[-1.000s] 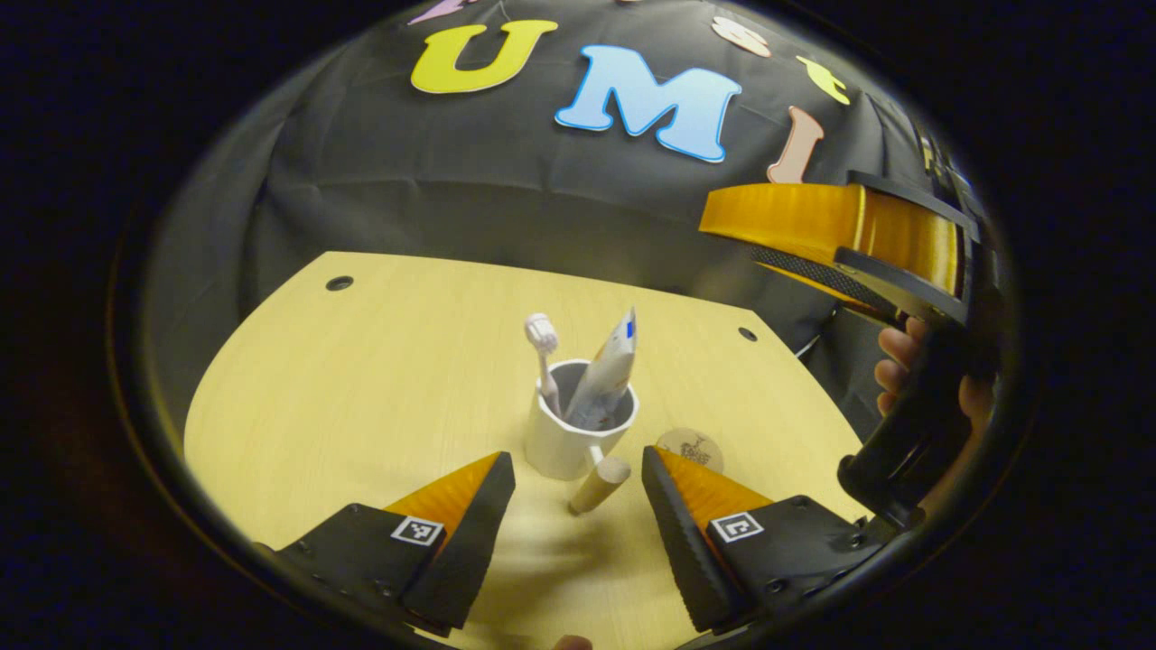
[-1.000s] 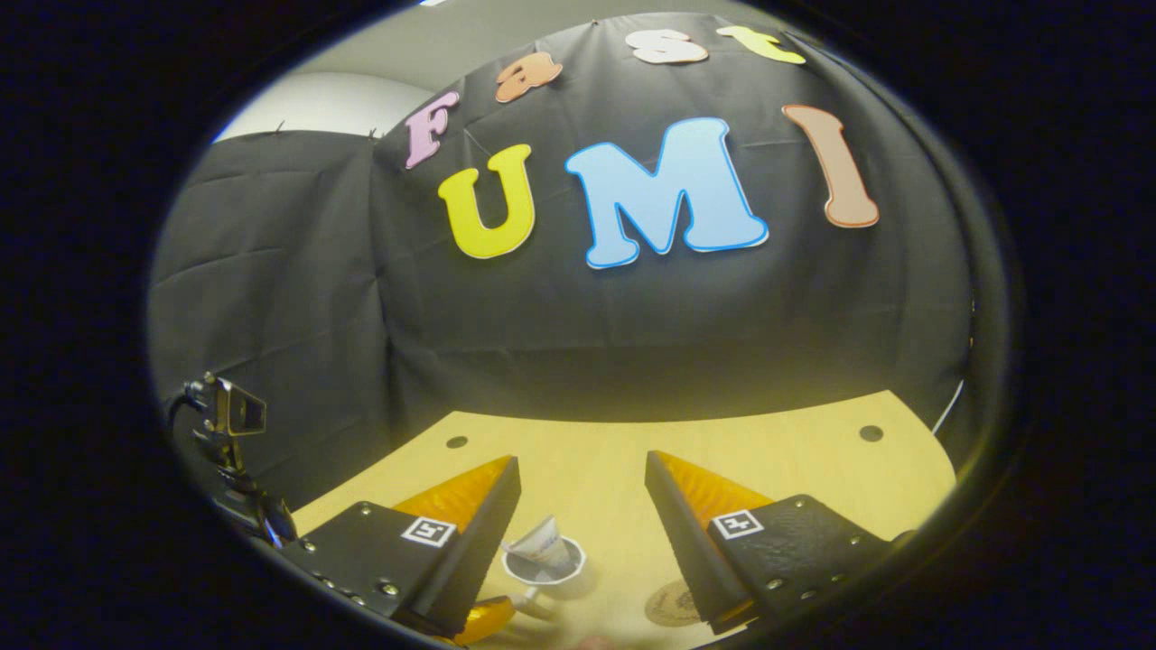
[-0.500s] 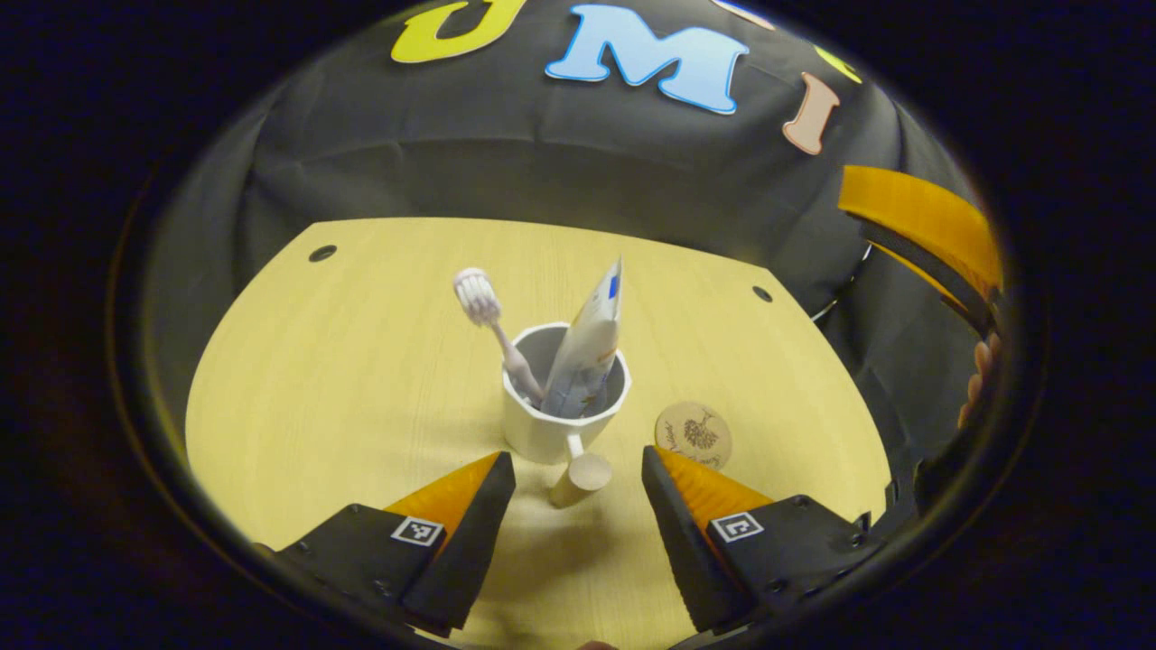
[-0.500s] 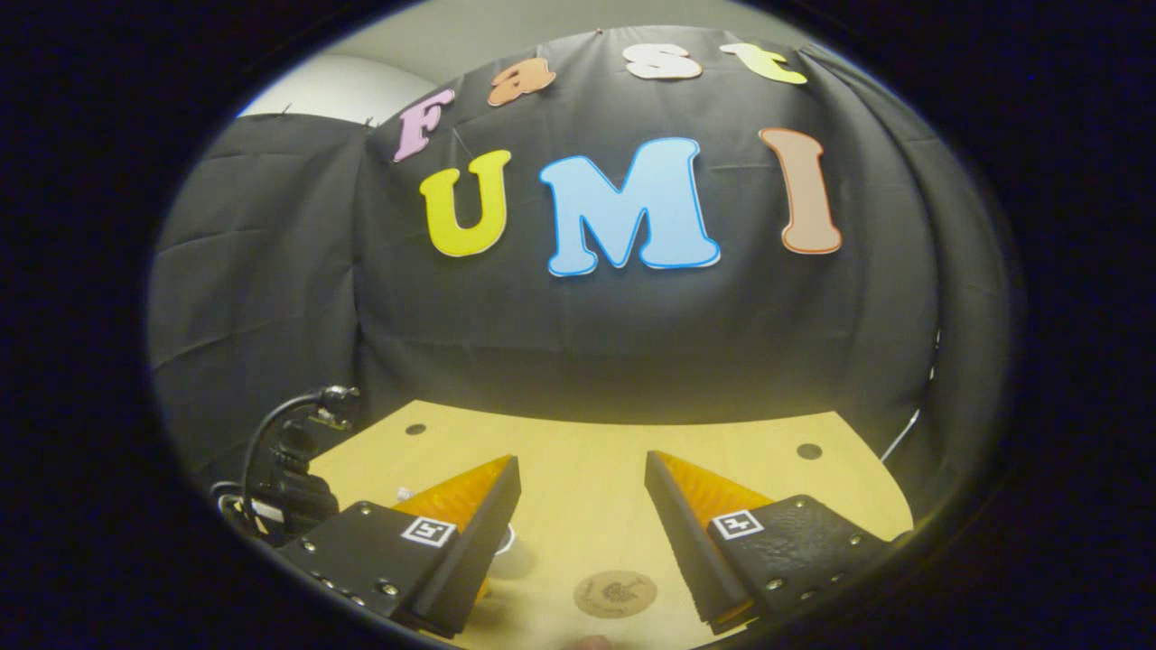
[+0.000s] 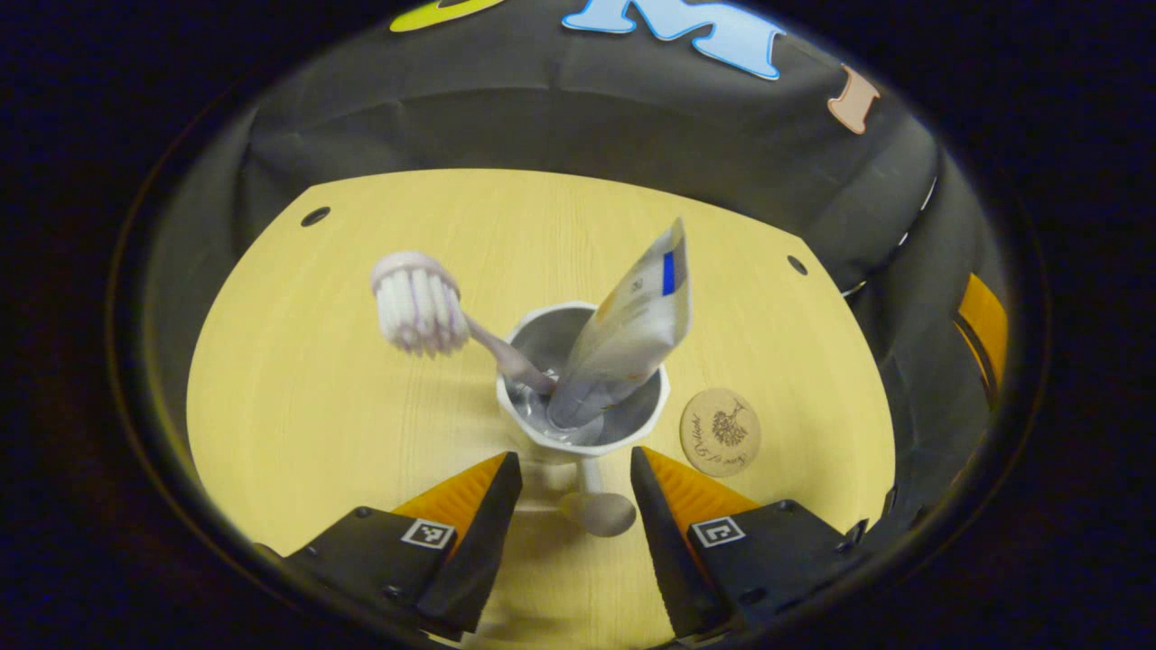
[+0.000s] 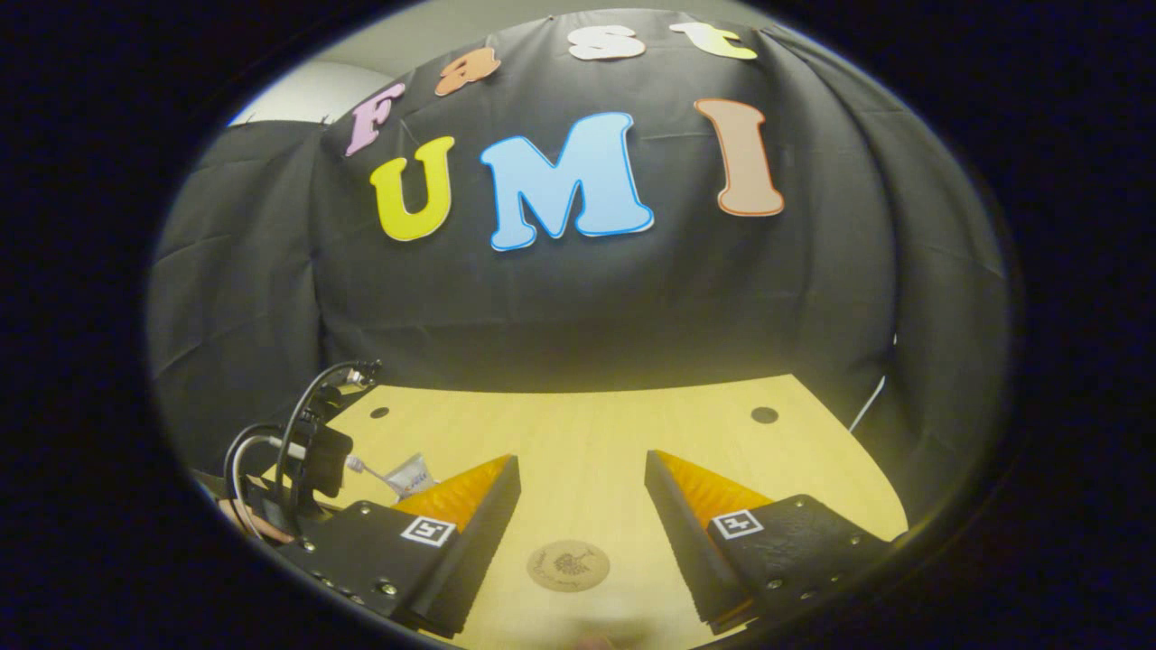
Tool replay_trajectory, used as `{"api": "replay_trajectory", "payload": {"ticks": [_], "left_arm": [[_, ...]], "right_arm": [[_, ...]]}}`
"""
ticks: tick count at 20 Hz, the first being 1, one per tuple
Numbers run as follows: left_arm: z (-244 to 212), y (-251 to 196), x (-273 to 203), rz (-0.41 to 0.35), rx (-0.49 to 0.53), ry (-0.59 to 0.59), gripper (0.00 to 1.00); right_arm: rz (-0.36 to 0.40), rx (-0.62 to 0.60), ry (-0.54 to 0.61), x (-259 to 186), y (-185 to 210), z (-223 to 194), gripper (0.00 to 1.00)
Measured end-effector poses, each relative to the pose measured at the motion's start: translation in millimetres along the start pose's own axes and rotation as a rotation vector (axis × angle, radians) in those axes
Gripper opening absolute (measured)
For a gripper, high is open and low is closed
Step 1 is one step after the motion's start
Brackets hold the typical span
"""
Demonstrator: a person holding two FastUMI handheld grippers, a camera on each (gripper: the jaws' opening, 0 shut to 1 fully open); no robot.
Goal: Put the toothbrush and toothpaste on the desktop into the cup, then pick up the cup and place it on the coaster on the desktop.
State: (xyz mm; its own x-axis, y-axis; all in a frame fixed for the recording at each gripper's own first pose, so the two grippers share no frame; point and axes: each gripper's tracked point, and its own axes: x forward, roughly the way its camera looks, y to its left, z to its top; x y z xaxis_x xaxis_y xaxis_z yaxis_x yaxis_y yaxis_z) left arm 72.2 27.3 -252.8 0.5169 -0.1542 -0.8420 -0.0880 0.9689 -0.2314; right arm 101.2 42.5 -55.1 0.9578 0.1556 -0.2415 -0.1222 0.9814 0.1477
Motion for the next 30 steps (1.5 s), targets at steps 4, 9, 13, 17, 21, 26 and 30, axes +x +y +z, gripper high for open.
{"api": "replay_trajectory", "payload": {"ticks": [4,9,13,17,21,26,30], "left_arm": [[-2.8,1.4,9.0,0.023,0.005,0.039,0.67],[-10.7,0.6,8.5,0.056,0.032,0.073,0.41],[-9.5,0.5,10.2,0.092,0.086,0.057,0.31],[-6.5,-7.6,4.9,0.062,0.063,0.037,0.33],[-0.1,-22.6,-6.9,0.036,0.095,0.018,0.33],[3.9,-66.2,-4.2,0.002,0.172,-0.006,0.24],[3.7,-91.8,0.6,-0.031,0.176,-0.022,0.24]], "right_arm": [[-0.023,0.031,0.018,-2.9,-14.1,-4.5,0.88],[-0.036,0.048,0.023,-7.0,-22.6,-5.3,0.88],[-0.044,0.054,0.028,-9.9,-26.8,-7.9,0.88],[-0.056,0.07,0.031,-14.3,-33.7,-10.4,0.88],[-0.069,0.078,0.025,-17.7,-39.2,-9.7,0.88],[-0.08,0.087,0.02,-24.9,-46.3,-10.3,0.88],[-0.102,0.095,0.015,-32.1,-58.5,-10.7,0.88]]}}
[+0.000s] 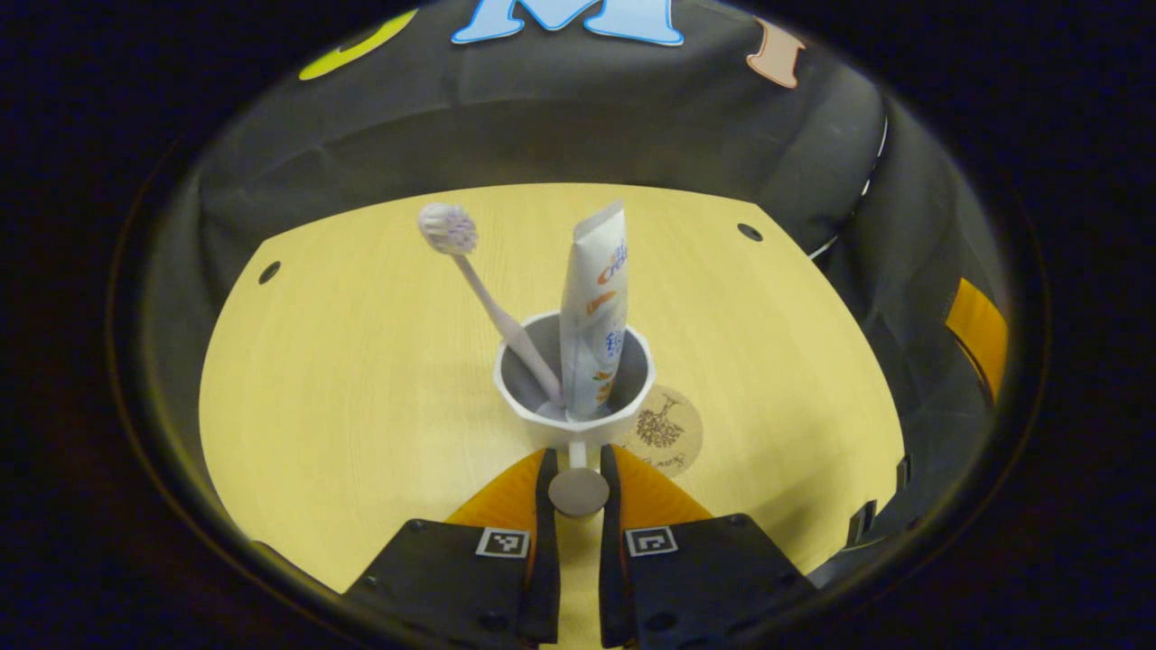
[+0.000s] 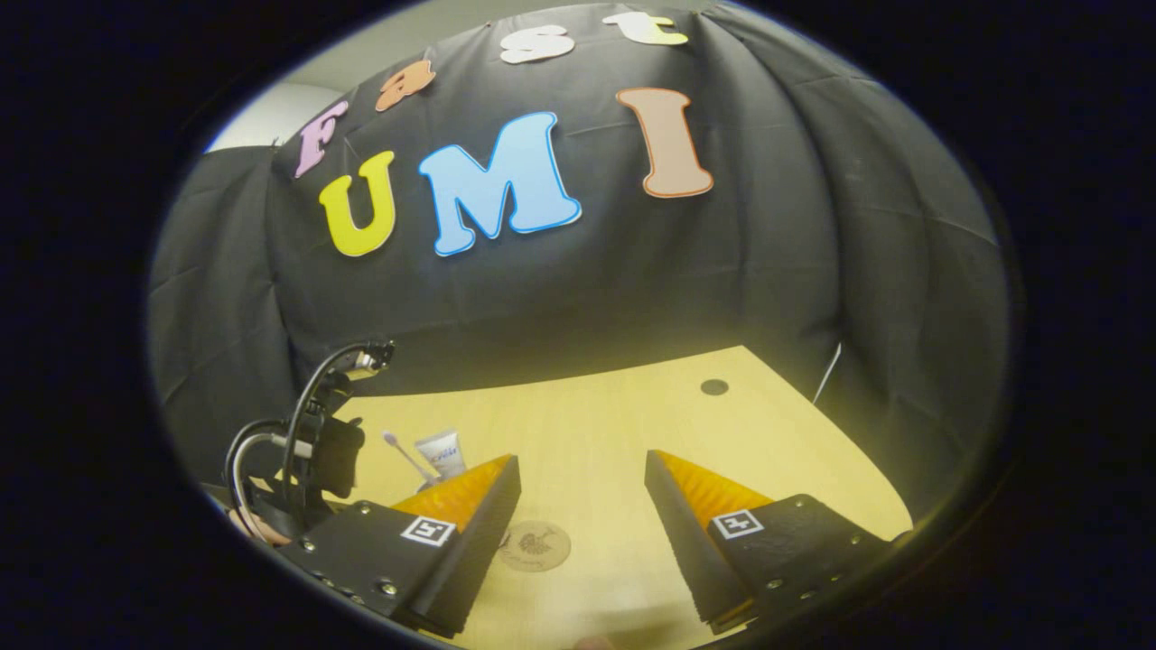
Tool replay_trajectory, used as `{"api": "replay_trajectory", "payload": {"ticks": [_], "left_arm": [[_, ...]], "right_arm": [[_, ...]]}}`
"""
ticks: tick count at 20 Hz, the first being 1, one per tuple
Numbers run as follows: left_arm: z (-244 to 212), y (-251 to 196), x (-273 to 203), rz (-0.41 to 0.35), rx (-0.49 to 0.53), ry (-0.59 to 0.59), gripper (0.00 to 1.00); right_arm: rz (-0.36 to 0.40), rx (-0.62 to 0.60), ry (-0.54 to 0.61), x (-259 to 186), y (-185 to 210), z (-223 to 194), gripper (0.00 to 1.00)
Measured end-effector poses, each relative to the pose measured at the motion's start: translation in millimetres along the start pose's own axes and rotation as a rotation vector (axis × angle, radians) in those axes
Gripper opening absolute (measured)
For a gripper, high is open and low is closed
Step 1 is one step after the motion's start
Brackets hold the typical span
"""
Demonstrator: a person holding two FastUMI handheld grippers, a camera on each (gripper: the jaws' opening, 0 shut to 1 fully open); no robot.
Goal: Put the toothbrush and toothpaste on the desktop into the cup, then pick up the cup and place it on the coaster on the desktop.
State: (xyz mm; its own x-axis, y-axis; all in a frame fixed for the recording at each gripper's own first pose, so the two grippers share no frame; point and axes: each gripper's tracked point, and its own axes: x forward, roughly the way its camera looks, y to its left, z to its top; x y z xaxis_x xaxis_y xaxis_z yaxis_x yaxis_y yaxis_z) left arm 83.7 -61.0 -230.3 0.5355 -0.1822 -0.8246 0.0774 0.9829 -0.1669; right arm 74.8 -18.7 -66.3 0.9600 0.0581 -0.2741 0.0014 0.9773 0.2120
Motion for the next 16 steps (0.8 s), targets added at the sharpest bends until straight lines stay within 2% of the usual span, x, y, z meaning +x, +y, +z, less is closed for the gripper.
{"api": "replay_trajectory", "payload": {"ticks": [1,9,16], "left_arm": [[-2.1,-3.0,1.8,-0.006,-0.002,0.004,0.2],[-1.0,-42.6,9.2,-0.037,0.02,-0.006,0.2],[-8.1,-52.0,12.8,0.0,0.066,-0.027,0.2]], "right_arm": [[-0.008,0.003,0.001,-1.0,-4.7,0.0,0.88],[-0.034,0.033,0.014,-10.6,-29.5,-4.0,0.88],[-0.019,0.001,0.026,-18.8,-35.3,-8.6,0.88]]}}
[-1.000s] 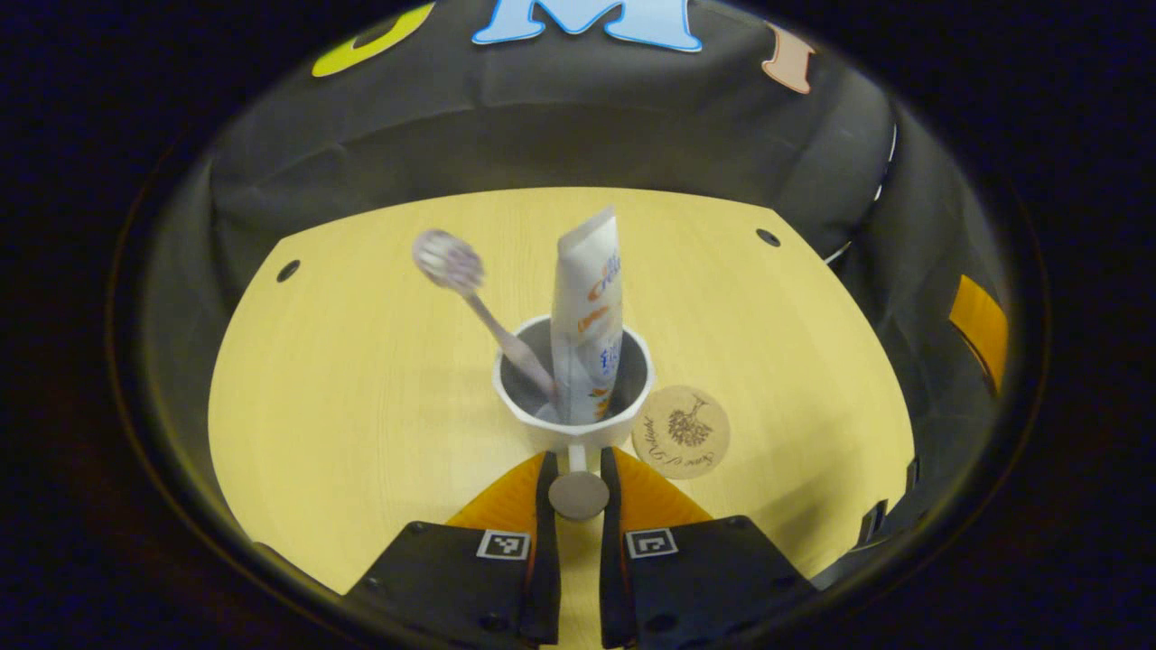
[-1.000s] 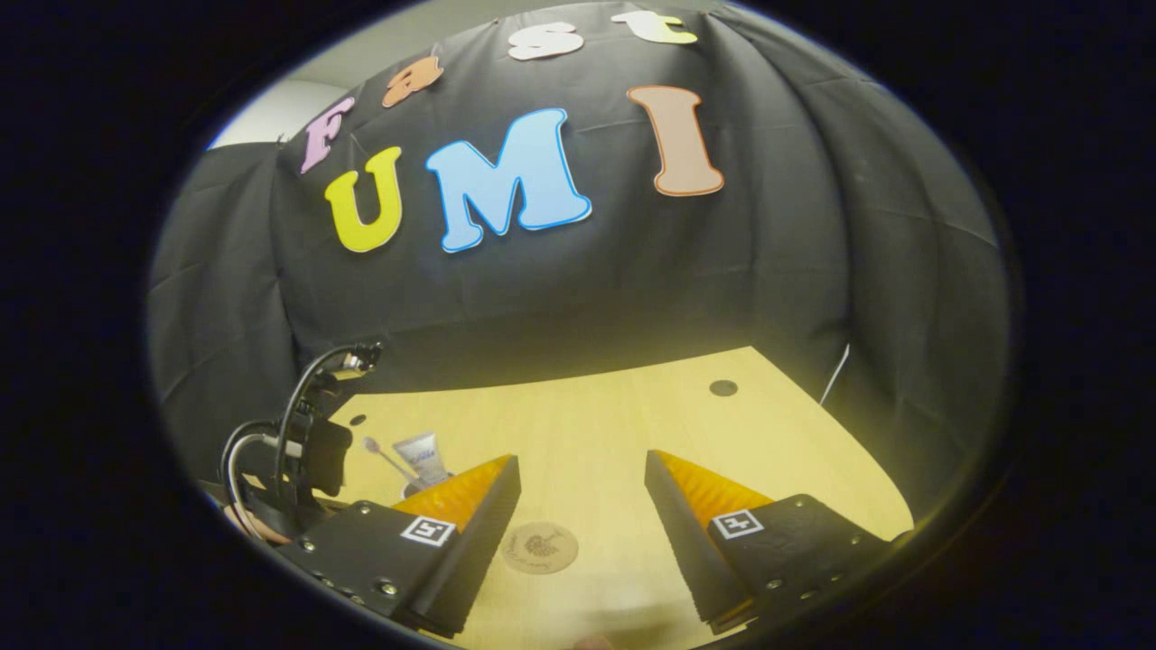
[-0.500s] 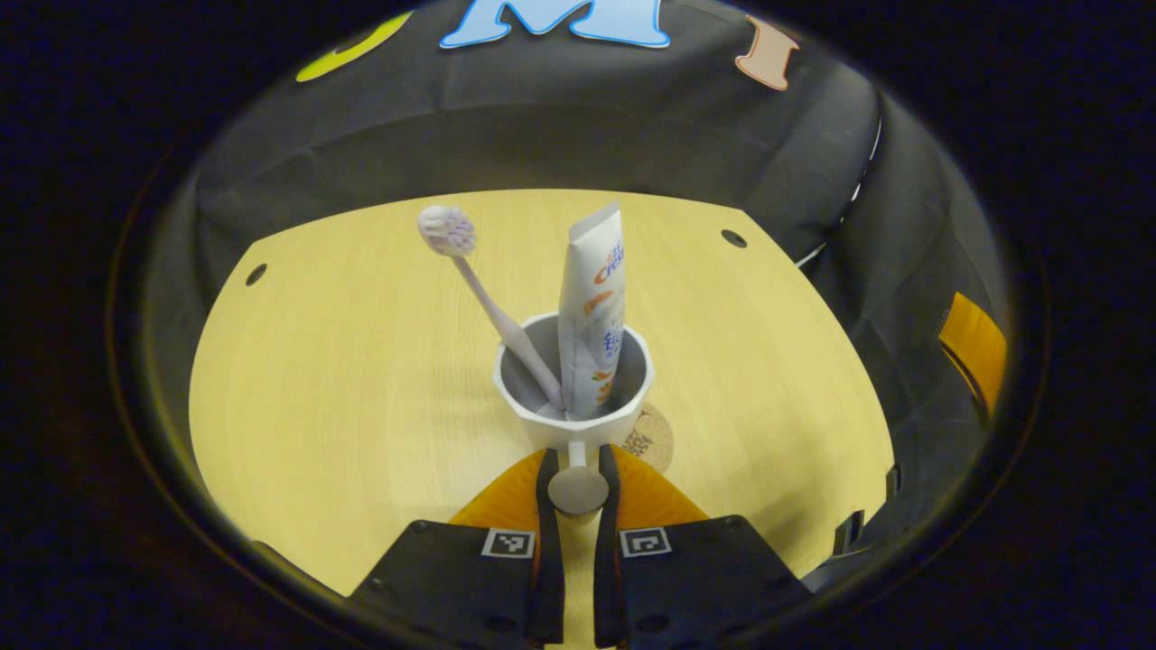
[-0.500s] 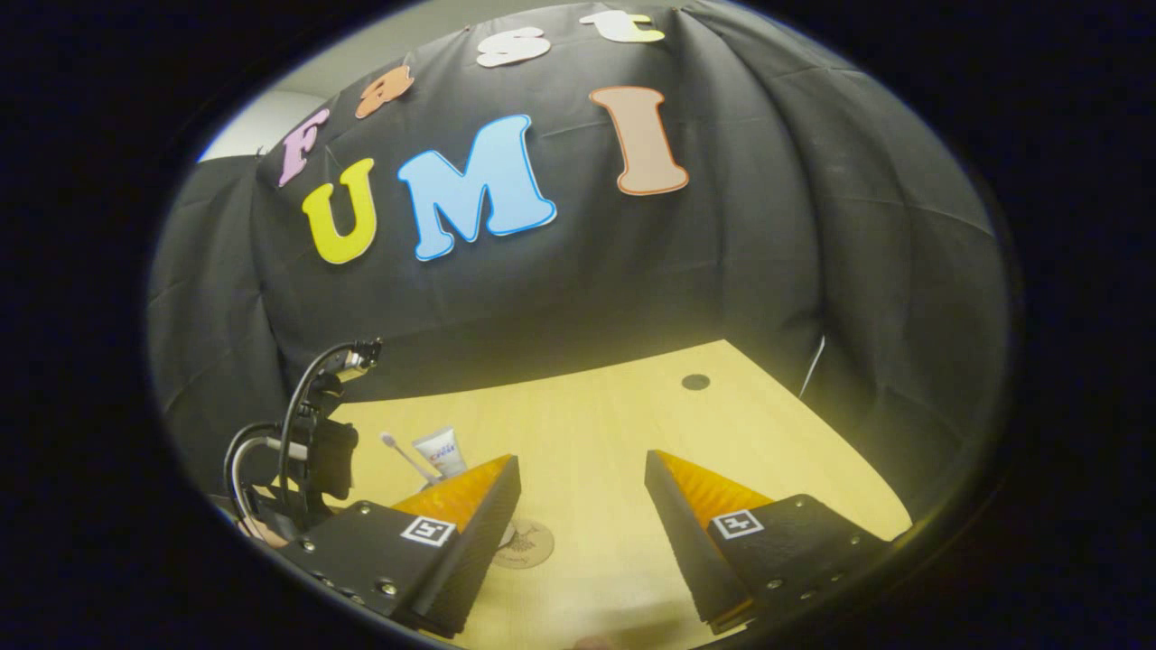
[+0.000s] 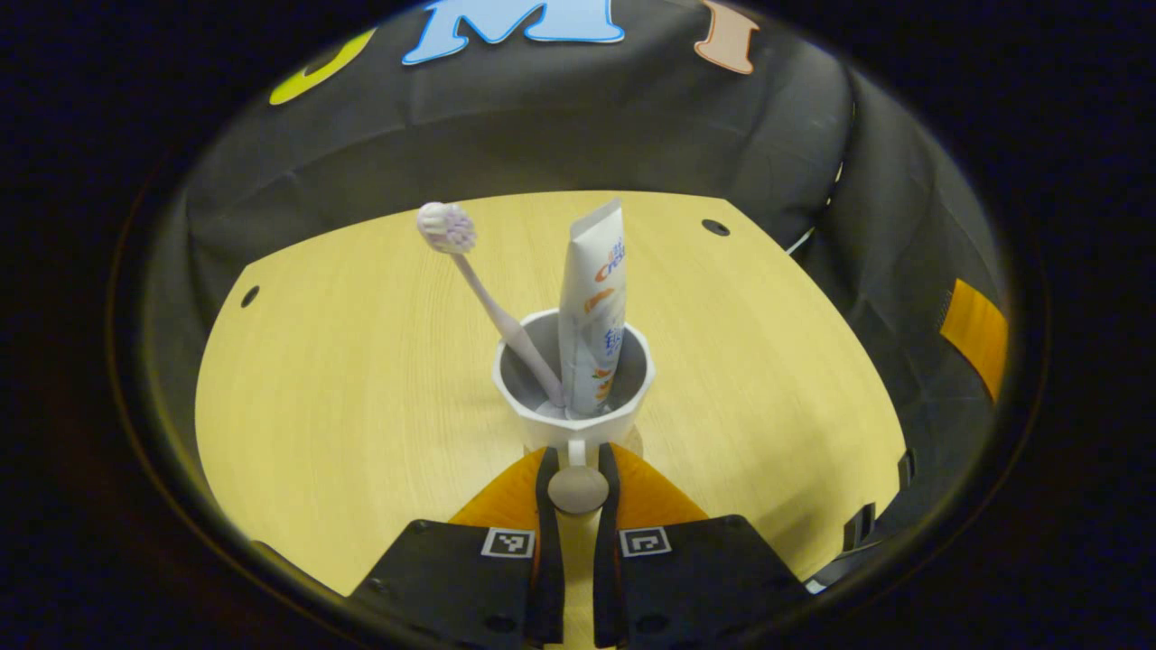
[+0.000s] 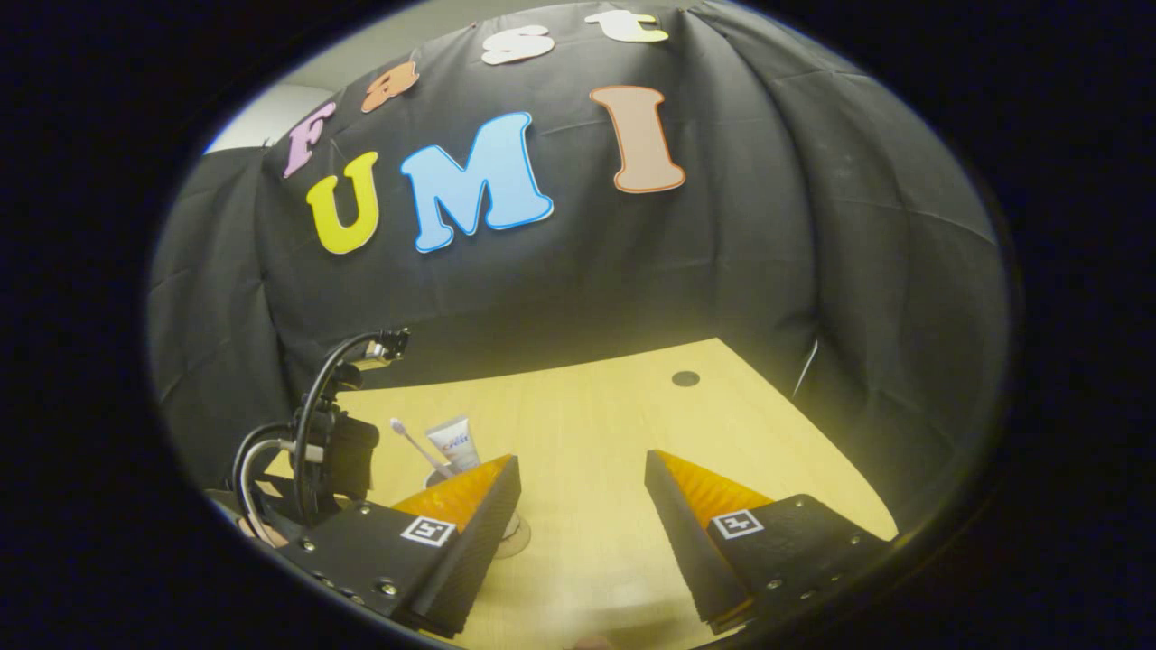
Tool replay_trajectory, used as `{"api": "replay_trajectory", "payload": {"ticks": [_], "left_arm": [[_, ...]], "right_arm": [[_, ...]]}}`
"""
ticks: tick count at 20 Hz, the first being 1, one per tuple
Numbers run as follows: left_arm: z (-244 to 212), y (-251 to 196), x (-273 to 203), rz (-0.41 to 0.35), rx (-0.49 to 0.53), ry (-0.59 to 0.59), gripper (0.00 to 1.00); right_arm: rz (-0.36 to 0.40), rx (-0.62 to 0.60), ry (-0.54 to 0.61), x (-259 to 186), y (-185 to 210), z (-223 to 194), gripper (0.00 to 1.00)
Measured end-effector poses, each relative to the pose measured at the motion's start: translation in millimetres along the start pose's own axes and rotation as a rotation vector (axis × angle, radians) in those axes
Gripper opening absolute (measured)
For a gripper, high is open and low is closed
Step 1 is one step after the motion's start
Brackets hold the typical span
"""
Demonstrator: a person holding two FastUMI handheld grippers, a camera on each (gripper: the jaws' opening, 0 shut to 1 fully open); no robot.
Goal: Put the toothbrush and toothpaste on the desktop into the cup, then pick up the cup and place it on the coaster on the desktop.
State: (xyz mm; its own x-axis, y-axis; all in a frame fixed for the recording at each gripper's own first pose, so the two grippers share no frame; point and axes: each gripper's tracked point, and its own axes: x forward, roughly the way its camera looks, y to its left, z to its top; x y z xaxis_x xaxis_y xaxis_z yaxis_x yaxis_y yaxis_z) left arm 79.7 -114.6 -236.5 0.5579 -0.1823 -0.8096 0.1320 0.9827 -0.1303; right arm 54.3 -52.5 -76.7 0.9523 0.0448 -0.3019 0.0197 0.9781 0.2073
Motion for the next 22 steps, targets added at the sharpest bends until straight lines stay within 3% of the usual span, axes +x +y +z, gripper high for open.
{"api": "replay_trajectory", "payload": {"ticks": [9,11,12,14,15,16,17,18,20,21,22], "left_arm": [[-19.2,-24.8,0.5,-0.022,-0.024,0.03,0.33],[-18.6,-30.3,-6.0,-0.027,-0.036,0.013,0.48],[-17.2,-33.0,-9.0,-0.031,-0.044,0.002,0.64],[-14.9,-35.4,-16.1,-0.03,-0.056,-0.028,0.78],[-14.2,-36.1,-19.7,-0.028,-0.062,-0.047,0.72],[-12.4,-36.7,-24.4,-0.029,-0.07,-0.066,0.72],[-12.3,-39.1,-30.1,-0.037,-0.079,-0.085,0.77],[-11.1,-39.4,-36.7,-0.034,-0.084,-0.107,0.89],[-5.4,-40.7,-52.6,-0.033,-0.086,-0.163,0.88],[-3.6,-40.2,-61.0,-0.032,-0.084,-0.194,0.94],[0.3,-38.4,-70.6,-0.028,-0.077,-0.23,0.88]], "right_arm": [[0.039,-0.023,0.003,-9.9,-0.7,-1.4,0.88],[0.05,-0.032,0.0,-13.8,-0.4,0.0,0.88],[0.055,-0.038,-0.001,-14.7,0.0,-0.1,0.88],[0.065,-0.05,-0.008,-18.4,-0.5,1.4,0.88],[0.07,-0.055,-0.013,-19.9,0.1,2.6,0.92],[0.075,-0.06,-0.018,-21.3,1.3,3.8,0.88],[0.081,-0.066,-0.021,-23.7,2.5,3.3,0.92],[0.085,-0.074,-0.026,-25.8,4.0,4.3,0.88],[0.09,-0.095,-0.036,-26.4,7.0,5.5,0.88],[0.09,-0.105,-0.045,-29.3,8.8,6.6,0.88],[0.091,-0.114,-0.056,-29.7,10.5,8.4,0.88]]}}
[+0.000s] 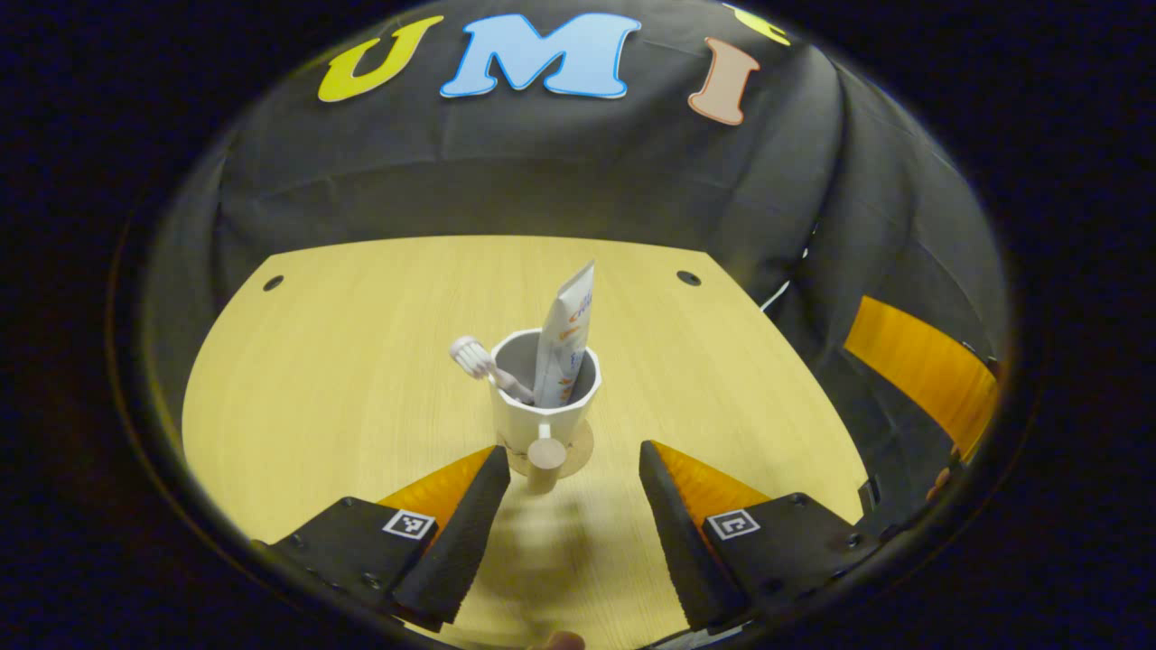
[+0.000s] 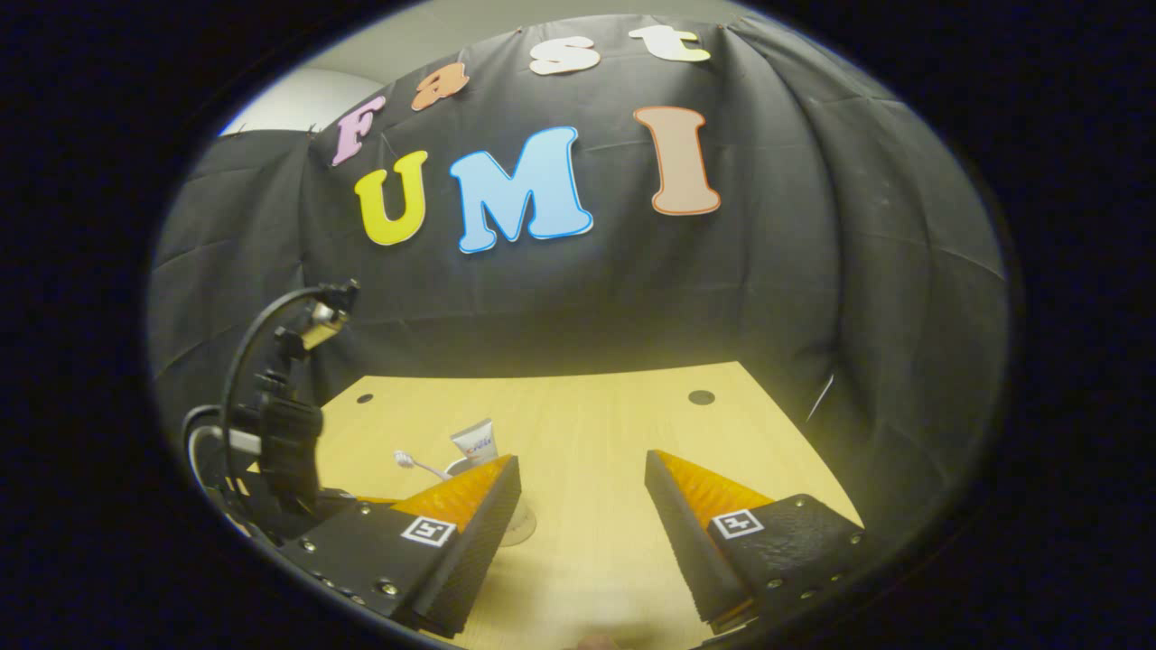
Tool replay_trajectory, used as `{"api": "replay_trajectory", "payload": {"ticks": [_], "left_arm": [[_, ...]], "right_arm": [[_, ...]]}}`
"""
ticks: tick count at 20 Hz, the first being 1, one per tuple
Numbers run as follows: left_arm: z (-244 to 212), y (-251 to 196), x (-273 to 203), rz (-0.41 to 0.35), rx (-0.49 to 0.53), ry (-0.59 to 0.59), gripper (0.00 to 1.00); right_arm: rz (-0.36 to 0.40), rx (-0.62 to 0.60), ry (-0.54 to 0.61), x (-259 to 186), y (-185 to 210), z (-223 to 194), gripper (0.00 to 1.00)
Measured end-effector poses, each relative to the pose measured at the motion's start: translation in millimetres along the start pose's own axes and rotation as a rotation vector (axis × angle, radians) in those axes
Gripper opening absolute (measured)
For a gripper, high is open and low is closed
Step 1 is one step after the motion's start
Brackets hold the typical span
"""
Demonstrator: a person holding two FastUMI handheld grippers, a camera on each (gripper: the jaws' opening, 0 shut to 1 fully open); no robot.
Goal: Put the toothbrush and toothpaste on the desktop into the cup, then pick up the cup and place it on the coaster on the desktop.
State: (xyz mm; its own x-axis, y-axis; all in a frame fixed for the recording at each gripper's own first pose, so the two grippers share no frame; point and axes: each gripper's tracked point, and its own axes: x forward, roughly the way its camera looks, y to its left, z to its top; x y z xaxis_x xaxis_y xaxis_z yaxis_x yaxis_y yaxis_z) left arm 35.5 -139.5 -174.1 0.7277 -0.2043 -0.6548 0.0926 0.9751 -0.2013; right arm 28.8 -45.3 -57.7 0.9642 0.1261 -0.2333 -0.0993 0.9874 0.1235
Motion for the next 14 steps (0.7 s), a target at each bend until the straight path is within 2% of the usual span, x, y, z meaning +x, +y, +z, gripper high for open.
{"api": "replay_trajectory", "payload": {"ticks": [2,3,4,5,7,8,10,11,12,13,14], "left_arm": [[14.2,4.5,-17.6,0.007,0.015,-0.079,0.88],[24.1,5.6,-29.1,0.009,0.02,-0.12,0.94],[32.8,6.8,-37.9,0.014,0.026,-0.163,0.94],[39.5,9.3,-46.8,0.019,0.031,-0.204,0.89],[51.8,14.0,-61.4,0.025,0.033,-0.275,0.89],[56.9,17.0,-67.7,0.03,0.03,-0.306,0.95],[69.6,22.5,-79.2,0.04,0.03,-0.363,0.9],[74.7,25.4,-86.4,0.044,0.034,-0.385,0.89],[80.6,28.1,-92.2,0.048,0.04,-0.407,0.94],[86.5,29.9,-98.8,0.051,0.047,-0.426,0.9],[90.7,31.2,-100.6,0.056,0.052,-0.444,0.95]], "right_arm": [[0.003,-0.024,-0.023,-2.1,7.1,4.7,0.87],[0.0,-0.038,-0.036,-2.7,8.9,7.5,0.87],[-0.002,-0.052,-0.049,-3.0,11.2,10.8,0.88],[0.003,-0.062,-0.06,-3.9,15.6,13.0,0.88],[0.01,-0.079,-0.083,-7.2,24.0,17.9,0.84],[0.006,-0.093,-0.093,-9.0,26.8,20.1,0.88],[-0.007,-0.118,-0.116,-11.0,29.8,25.2,0.92],[-0.013,-0.127,-0.121,-11.7,32.5,26.1,0.88],[-0.017,-0.132,-0.123,-13.2,34.8,26.7,0.88],[-0.019,-0.134,-0.126,-14.3,37.6,27.4,0.88],[-0.023,-0.137,-0.127,-15.6,39.2,28.9,0.88]]}}
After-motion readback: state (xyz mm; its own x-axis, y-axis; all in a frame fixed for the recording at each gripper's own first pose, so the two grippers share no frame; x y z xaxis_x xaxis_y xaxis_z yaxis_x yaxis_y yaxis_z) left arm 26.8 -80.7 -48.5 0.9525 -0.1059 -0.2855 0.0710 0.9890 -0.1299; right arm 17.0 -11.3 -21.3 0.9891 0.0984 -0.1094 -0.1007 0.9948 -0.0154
